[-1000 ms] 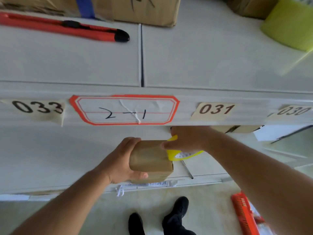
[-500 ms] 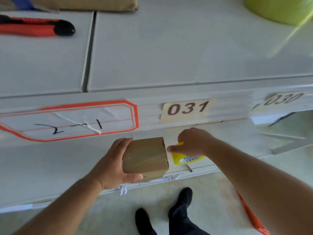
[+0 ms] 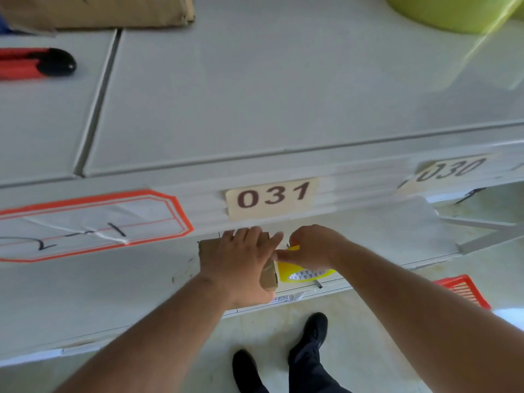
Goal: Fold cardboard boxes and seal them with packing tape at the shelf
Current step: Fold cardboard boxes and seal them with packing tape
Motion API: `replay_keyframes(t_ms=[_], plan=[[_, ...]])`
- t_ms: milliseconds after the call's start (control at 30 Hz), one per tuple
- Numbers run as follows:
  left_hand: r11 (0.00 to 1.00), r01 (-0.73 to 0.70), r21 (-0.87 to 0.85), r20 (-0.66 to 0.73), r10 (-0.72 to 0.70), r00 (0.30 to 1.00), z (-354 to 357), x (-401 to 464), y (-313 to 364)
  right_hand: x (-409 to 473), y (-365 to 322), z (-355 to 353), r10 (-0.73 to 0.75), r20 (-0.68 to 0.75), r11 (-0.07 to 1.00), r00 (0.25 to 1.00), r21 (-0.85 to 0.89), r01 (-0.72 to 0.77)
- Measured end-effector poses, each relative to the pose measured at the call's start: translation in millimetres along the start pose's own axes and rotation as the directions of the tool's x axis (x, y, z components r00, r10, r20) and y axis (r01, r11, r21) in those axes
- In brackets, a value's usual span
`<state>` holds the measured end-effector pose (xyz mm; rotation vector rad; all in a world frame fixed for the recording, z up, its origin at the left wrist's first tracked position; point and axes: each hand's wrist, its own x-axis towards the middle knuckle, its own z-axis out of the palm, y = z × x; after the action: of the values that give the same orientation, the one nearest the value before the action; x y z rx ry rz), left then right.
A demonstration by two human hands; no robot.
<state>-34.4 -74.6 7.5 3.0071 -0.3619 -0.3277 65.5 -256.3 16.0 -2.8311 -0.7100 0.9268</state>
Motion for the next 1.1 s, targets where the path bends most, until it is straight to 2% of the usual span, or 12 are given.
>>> replay_keyframes(t_ms=[67, 133, 233, 300, 367, 533, 667, 733, 800, 867, 967, 1100], plan=[[0.999, -0.031, -0.036, -0.036, 0.030, 0.999, -4.1, 2.6, -2.1, -5.3, -1.2, -5.8, 0.003, 0.010, 1.000, 1.000, 0.027, -0.004], [0.976, -0.073, -0.204, -0.130, 0.047, 0.990, -6.6, -5.2, -11.4, -19.9, -5.0, -26.7, -0.032, 0.020, 0.999, 0.999, 0.043, 0.031], [0.838, -0.119, -0.532, -0.272, -0.036, 0.962, 2.5, -24.2, -25.1, -46.6, -14.4, -67.6, -0.064, 0.011, 0.986, 0.998, 0.155, 0.062], [0.745, -0.120, -0.656, -0.297, -0.109, 0.949, 20.5, -40.1, -35.4, -52.4, -27.3, -79.2, -0.125, 0.016, 0.971, 0.992, 0.208, 0.119], [0.746, -0.084, -0.661, -0.280, -0.142, 0.949, 38.6, -57.5, -49.7, -46.0, -50.6, -70.4, -0.177, 0.044, 0.964, 0.983, 0.207, 0.165], [0.830, 0.175, -0.529, -0.007, -0.211, 0.978, 54.5, -90.4, -83.0, -19.5, -114.0, -22.5, -0.265, 0.022, 0.948, 0.964, 0.186, 0.256], [0.679, 0.352, -0.644, 0.141, -0.347, 0.927, 69.0, -90.5, -93.4, -11.6, -152.0, 8.4, -0.271, -0.017, 0.956, 0.962, 0.113, 0.271], [0.684, 0.331, -0.651, 0.131, -0.328, 0.936, 73.6, -90.0, -95.0, -9.7, -159.6, 7.8, -0.287, -0.043, 0.956, 0.957, 0.051, 0.289], [0.738, 0.268, -0.619, 0.110, -0.256, 0.960, 72.5, -90.9, -95.0, -11.9, -151.8, -2.1, -0.275, 0.005, 0.961, 0.961, 0.027, 0.275], [0.800, 0.223, -0.557, 0.088, -0.210, 0.974, 71.7, -90.7, -95.9, -16.1, -125.7, -19.4, -0.265, 0.041, 0.950, 0.963, -0.160, 0.268], [0.814, 0.234, -0.532, 0.093, -0.218, 0.972, 74.5, -91.8, -96.9, -17.2, -62.0, -43.3, -0.152, 0.044, 0.889, 0.987, -0.431, 0.156], [0.812, 0.238, -0.533, 0.094, -0.223, 0.970, 72.8, -93.0, -95.4, -6.9, -11.2, -29.8, -0.040, 0.009, 0.926, 0.999, -0.375, 0.041]])
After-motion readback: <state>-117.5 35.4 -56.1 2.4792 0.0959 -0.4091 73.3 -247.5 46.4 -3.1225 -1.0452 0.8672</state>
